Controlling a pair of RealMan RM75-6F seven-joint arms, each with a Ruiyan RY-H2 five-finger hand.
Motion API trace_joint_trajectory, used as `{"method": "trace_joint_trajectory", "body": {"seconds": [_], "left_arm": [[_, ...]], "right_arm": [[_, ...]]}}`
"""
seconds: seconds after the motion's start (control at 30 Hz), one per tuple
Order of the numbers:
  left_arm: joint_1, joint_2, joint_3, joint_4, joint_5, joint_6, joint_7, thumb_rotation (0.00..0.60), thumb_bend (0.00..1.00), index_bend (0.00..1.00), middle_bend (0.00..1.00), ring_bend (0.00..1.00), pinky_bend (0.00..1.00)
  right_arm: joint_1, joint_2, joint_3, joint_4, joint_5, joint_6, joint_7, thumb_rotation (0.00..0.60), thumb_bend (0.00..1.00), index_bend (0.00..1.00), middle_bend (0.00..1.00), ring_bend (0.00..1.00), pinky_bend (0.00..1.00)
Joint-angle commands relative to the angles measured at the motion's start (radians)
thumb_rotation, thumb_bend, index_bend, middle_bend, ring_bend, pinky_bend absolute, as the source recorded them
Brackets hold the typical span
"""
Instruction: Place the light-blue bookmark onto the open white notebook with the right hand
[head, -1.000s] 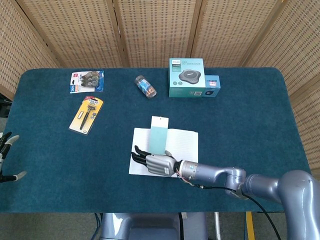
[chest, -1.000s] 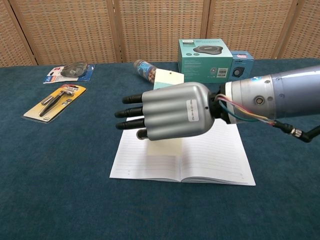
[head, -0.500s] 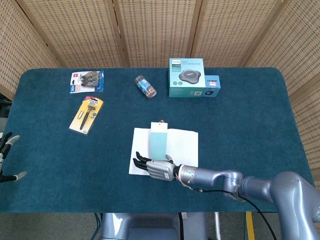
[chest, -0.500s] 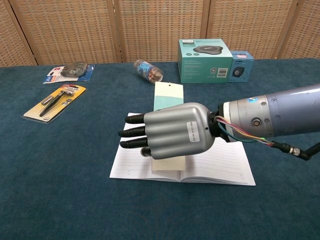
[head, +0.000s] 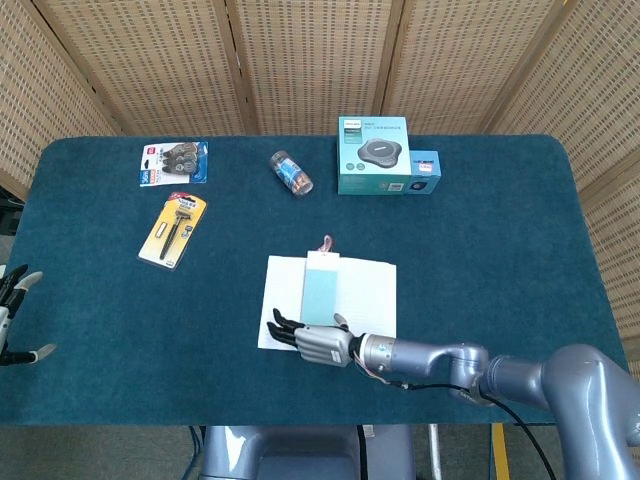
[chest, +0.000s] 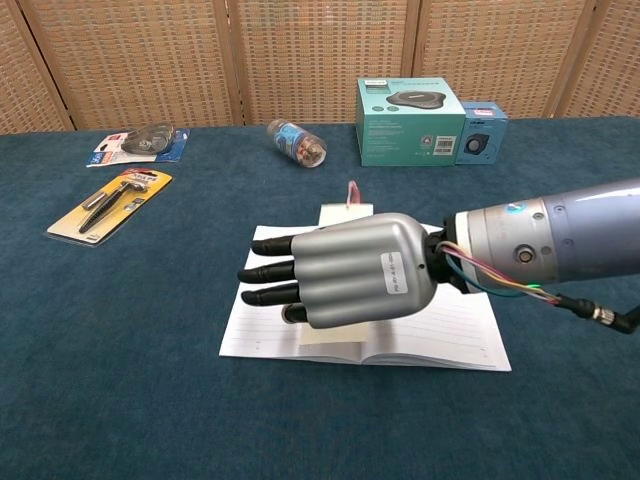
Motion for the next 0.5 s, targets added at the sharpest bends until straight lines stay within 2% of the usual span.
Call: {"method": "trace_joint_trajectory", "body": {"seconds": [0.03, 0.33, 0.43, 0.5], "left_arm": [[-0.002, 0.0, 0.001, -0.001, 0.001, -0.005, 0.002, 0.6, 0.0, 0.0, 0.0, 0.0, 0.0], [-0.006, -0.002, 0.003, -0.004, 0.001, -0.009, 0.013, 0.6, 0.0, 0.0, 0.0, 0.0, 0.0], [-0.006, -0.002, 0.005, -0.006, 0.004, -0.01, 0.014, 0.6, 0.0, 0.0, 0.0, 0.0, 0.0], [-0.007, -0.002, 0.005, -0.006, 0.006, -0.01, 0.012, 0.6, 0.0, 0.0, 0.0, 0.0, 0.0]], "right_arm": [[-0.007, 0.007, -0.001, 0.002, 0.002, 0.007, -0.003, 0.6, 0.05, 0.24, 0.07, 0.0, 0.13], [-0.041, 0.05, 0.005, -0.047, 0.018, 0.081, 0.058, 0.6, 0.08, 0.23, 0.06, 0.0, 0.12], [-0.085, 0.085, 0.047, -0.09, 0.099, 0.15, 0.158, 0.6, 0.14, 0.23, 0.06, 0.0, 0.12], [-0.107, 0.106, 0.062, -0.11, 0.142, 0.18, 0.24, 0.6, 0.27, 0.23, 0.06, 0.0, 0.12]]}}
